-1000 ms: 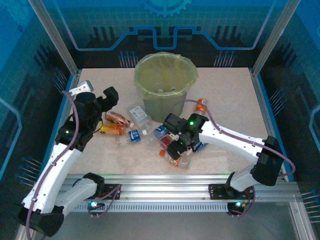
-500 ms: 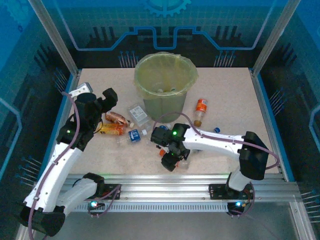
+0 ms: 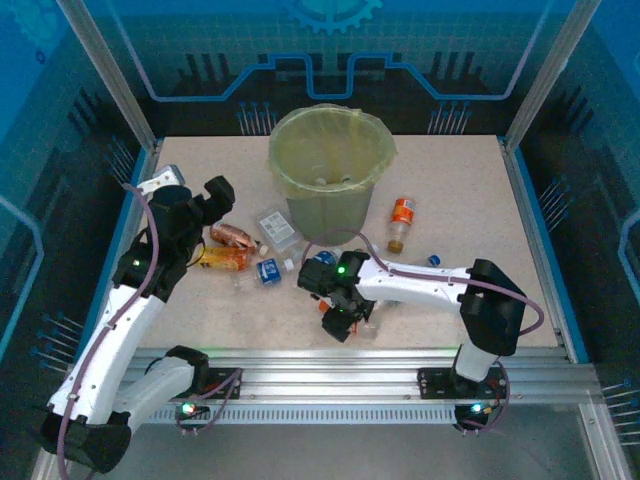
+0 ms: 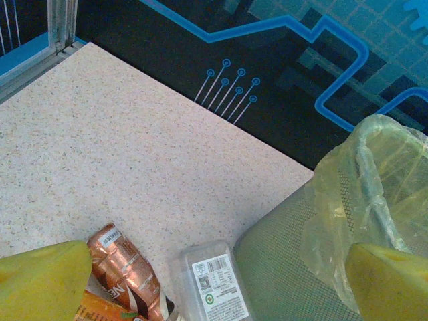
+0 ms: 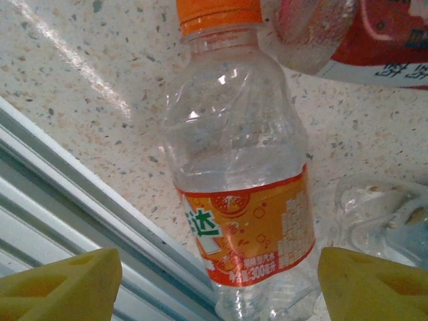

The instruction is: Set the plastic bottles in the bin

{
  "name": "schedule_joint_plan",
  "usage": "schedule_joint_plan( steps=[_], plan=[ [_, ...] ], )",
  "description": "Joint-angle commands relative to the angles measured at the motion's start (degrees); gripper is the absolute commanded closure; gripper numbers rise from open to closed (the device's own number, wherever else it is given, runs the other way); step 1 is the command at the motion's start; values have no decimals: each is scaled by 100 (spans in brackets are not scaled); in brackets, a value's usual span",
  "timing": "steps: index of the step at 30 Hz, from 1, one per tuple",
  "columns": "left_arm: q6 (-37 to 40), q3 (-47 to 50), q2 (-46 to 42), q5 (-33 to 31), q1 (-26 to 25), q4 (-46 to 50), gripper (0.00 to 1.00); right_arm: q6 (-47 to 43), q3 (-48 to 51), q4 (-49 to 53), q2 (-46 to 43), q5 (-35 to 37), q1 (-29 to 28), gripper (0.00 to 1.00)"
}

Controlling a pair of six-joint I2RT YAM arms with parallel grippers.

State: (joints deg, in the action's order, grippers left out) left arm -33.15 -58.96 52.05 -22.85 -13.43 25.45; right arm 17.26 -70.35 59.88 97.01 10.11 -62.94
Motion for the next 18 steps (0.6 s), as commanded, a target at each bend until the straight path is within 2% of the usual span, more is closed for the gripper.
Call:
schedule_joint_plan(
  steps=[1,18],
  plan=[
    [-54,51,-62,69,69,-13,1,-121,91,-35,107,130,53,22],
    [-60,42,-55,105,126,-89,1,-301,170,-196,355,325,124,21]
  ],
)
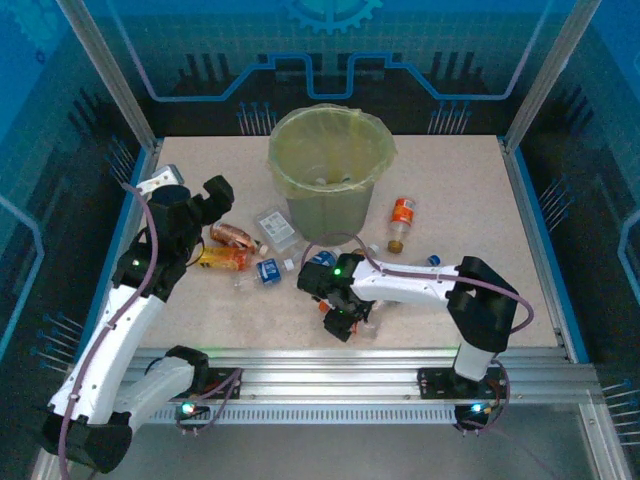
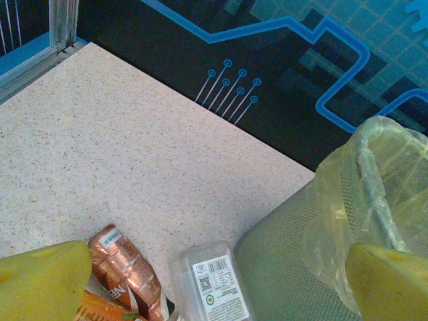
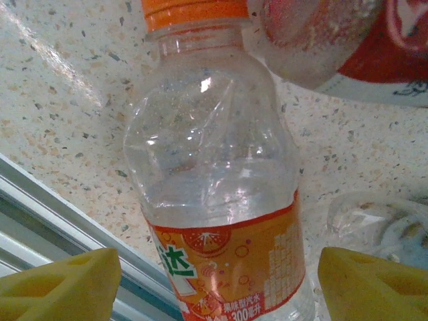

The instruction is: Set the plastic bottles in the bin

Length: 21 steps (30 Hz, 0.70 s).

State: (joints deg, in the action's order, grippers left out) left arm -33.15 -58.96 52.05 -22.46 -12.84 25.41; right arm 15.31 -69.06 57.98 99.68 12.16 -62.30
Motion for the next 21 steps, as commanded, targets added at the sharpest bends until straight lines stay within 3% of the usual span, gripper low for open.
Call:
schedule_joint_plan(
  steps=[1,21],
  plan=[
    [-61,42,-55,62,62,-90,1,-123,41,-13,102,133,60,21],
    [-40,-19,-97,62,115,15,1,-317,103,-353,388,138,6,24]
  ],
)
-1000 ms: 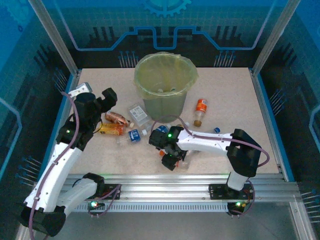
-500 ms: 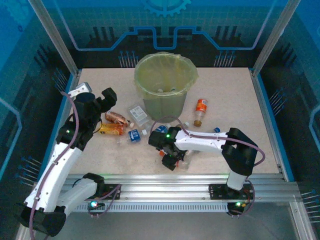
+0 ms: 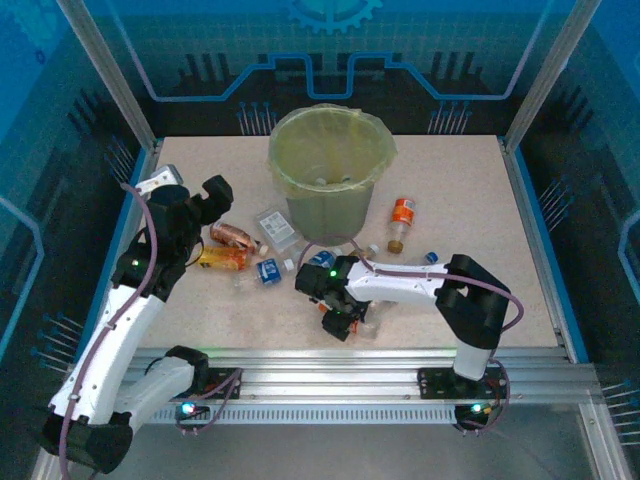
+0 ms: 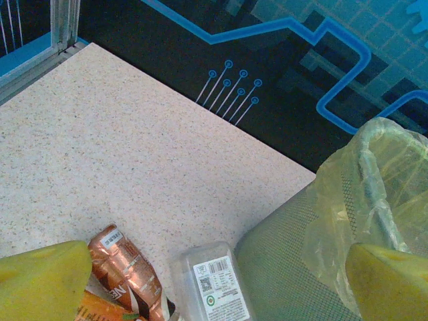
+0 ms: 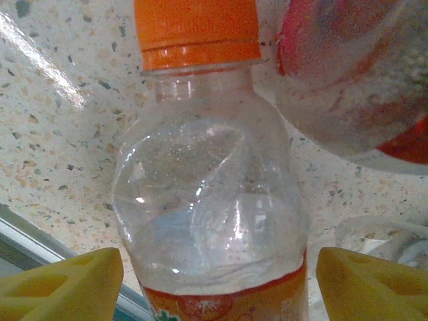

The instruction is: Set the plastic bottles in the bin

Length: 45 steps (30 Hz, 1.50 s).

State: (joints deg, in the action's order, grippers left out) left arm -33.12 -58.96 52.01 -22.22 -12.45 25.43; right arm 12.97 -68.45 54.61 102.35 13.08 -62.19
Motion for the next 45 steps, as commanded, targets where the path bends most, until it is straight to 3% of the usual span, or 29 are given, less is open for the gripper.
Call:
schedule_joint_plan(
  steps=[1,20,38,45],
  plan=[
    [-36,-19,-93,33,76,13,1,-93,42,-25,131,45,-11,24],
    [-78,-28,-112,42,120,15,1,-230,59,-226,456,29,-160,26],
    [-83,-3,-35,72,151,-49,1,-303,-373,55,206,10,-231,62],
    [-81,-2,29,105,151,-53,1,-311,-743,354,-95,-40,-333,69]
  ],
)
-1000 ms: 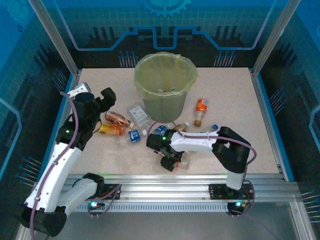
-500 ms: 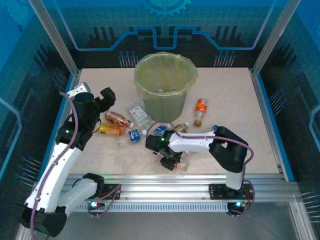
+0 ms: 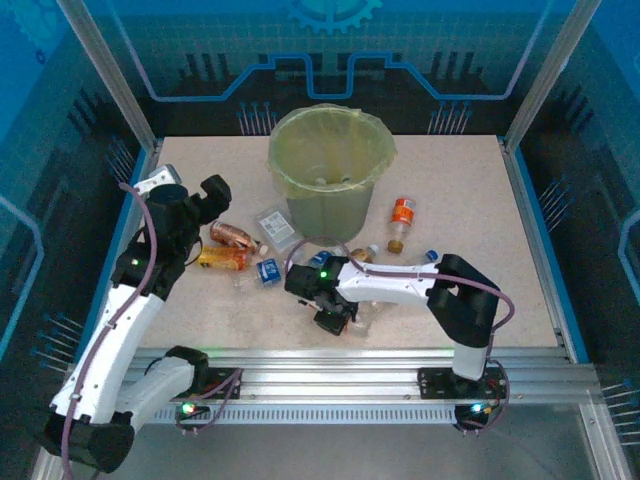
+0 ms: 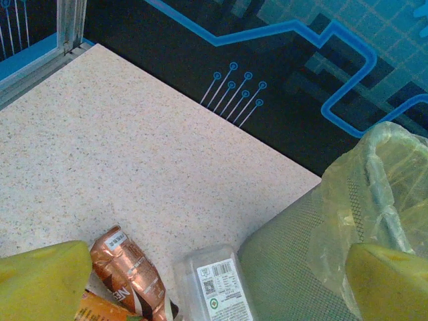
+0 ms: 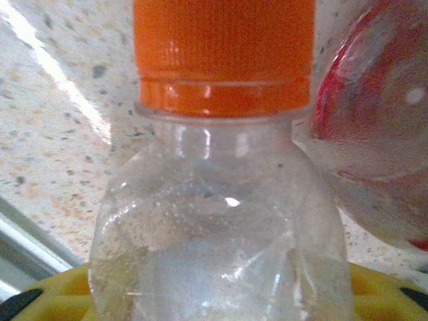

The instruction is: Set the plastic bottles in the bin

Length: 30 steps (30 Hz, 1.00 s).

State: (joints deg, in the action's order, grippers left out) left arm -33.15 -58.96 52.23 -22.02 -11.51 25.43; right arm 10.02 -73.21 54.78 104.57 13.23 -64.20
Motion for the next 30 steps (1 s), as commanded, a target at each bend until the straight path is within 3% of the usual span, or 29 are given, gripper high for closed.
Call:
schedule_joint_plan(
  steps=[1,17,24,30],
  plan=[
    [-76,-2,8,92,61,-54,1,-15,-319,380,-368,-73,-142,71],
    [-96,-19,45,174,83,-16,1,115,-1590,685,-1543,-321,5,78],
    [-208,104,45,270,79,-10,1,199,-2073,-342,-2081,-614,905,84],
    [-210,119,33,314,79,58,1,203,-2791,-1273,-2240,-722,1682,81]
  ],
)
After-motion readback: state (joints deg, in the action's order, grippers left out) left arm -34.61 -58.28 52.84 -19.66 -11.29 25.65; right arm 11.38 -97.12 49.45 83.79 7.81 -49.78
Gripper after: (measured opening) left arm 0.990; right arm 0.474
